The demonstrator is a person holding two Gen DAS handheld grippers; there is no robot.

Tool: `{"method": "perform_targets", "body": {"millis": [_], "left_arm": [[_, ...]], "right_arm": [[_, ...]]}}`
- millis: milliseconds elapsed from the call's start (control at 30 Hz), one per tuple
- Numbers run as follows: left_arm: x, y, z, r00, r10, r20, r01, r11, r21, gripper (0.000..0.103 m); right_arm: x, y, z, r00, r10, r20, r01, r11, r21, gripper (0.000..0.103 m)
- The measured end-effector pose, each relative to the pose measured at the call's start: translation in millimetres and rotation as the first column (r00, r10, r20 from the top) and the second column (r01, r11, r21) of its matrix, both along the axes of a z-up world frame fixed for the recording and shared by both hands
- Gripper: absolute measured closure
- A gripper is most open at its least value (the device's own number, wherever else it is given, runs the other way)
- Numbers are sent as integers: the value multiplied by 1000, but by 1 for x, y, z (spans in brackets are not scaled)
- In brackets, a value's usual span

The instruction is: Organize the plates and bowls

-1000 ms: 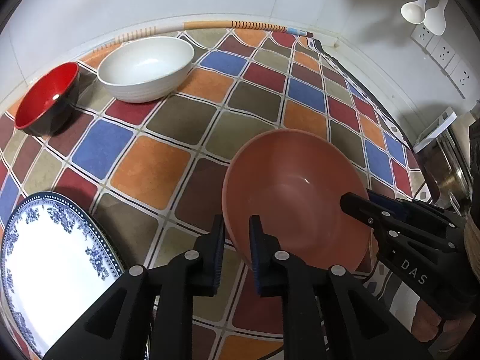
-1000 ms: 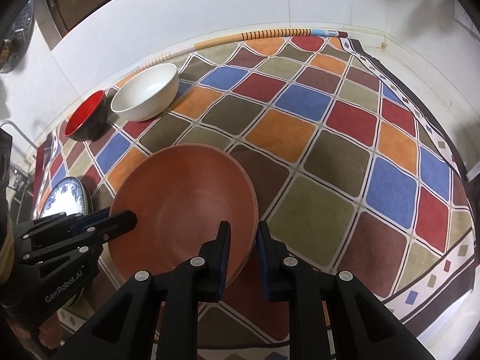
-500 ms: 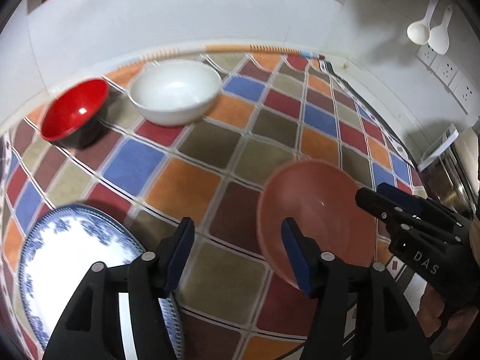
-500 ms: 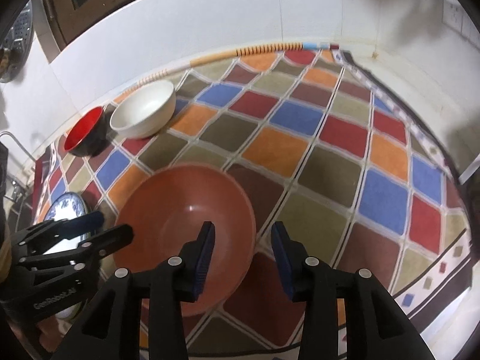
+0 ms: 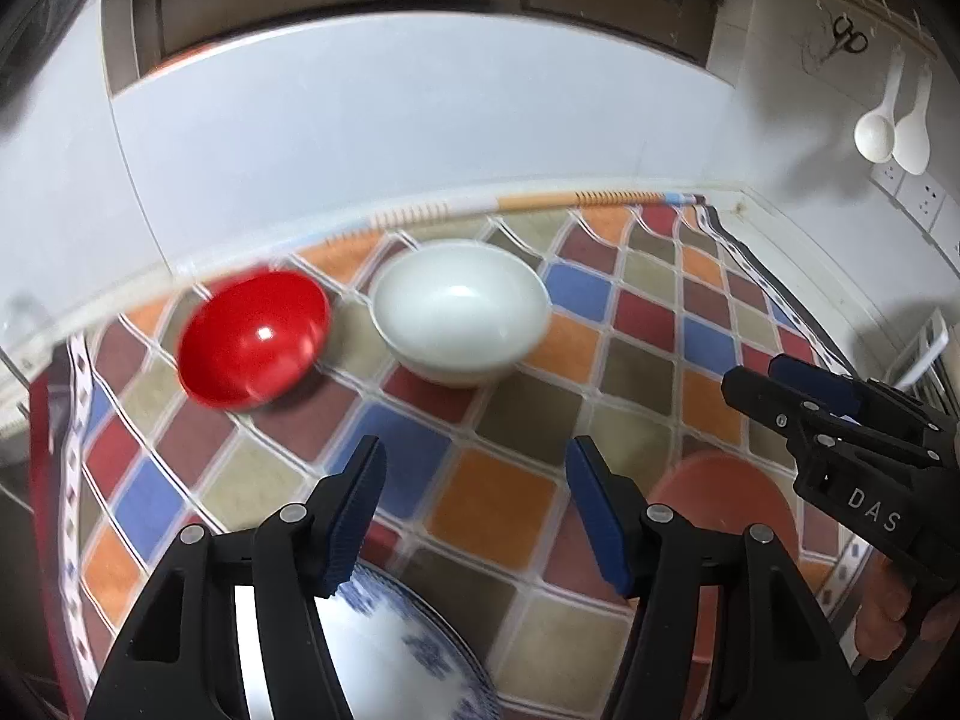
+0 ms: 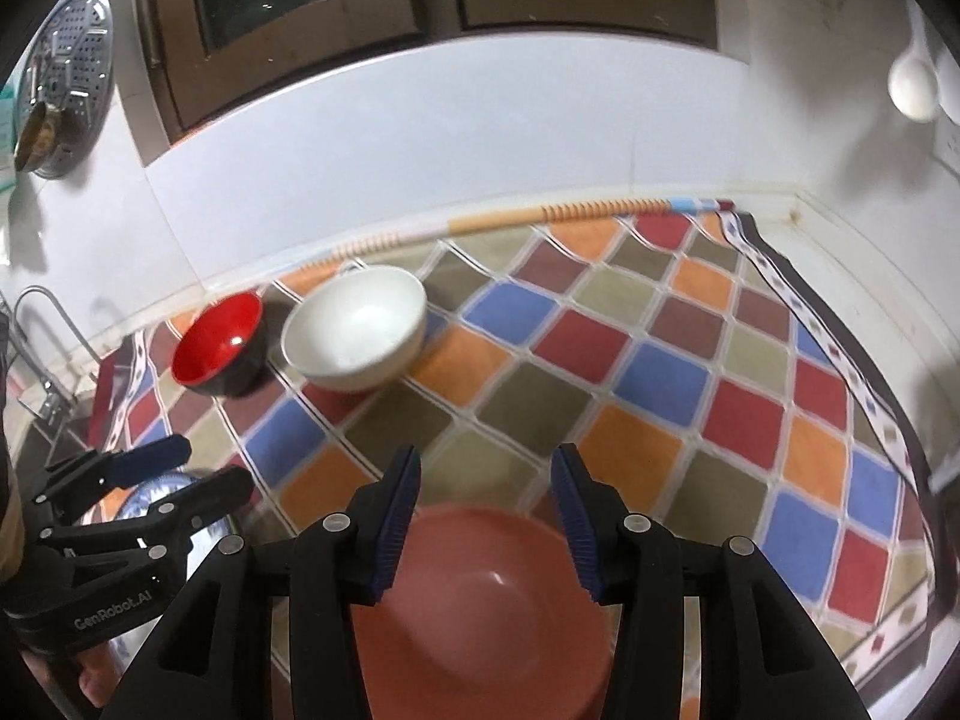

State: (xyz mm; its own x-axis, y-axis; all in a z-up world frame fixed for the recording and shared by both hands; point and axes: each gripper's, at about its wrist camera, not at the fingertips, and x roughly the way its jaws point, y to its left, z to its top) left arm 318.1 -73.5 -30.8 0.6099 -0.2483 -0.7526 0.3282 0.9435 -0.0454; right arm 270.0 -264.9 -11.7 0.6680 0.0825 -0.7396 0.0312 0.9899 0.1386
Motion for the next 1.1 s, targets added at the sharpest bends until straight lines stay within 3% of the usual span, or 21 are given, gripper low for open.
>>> {"method": "perform_targets", "body": {"millis": [200, 633, 967, 1100], "left_arm": [[30, 8, 6, 999, 23, 22, -23, 1000, 9, 49], [96, 7, -29, 992, 82, -97, -86, 996, -33, 68], [126, 3, -55, 982, 118, -146, -118, 993, 4, 73], [134, 1, -62, 980, 126, -155, -123, 992, 29, 75]], "right_arm": [[34, 10, 6, 999, 48, 1, -48, 999, 10, 56], [103, 25, -5, 984, 174, -34, -174, 985, -15, 56], [149, 26, -34, 968, 227, -106, -226, 974, 18, 57], [162, 30, -50, 954, 262, -145, -260, 965, 38, 62]]}}
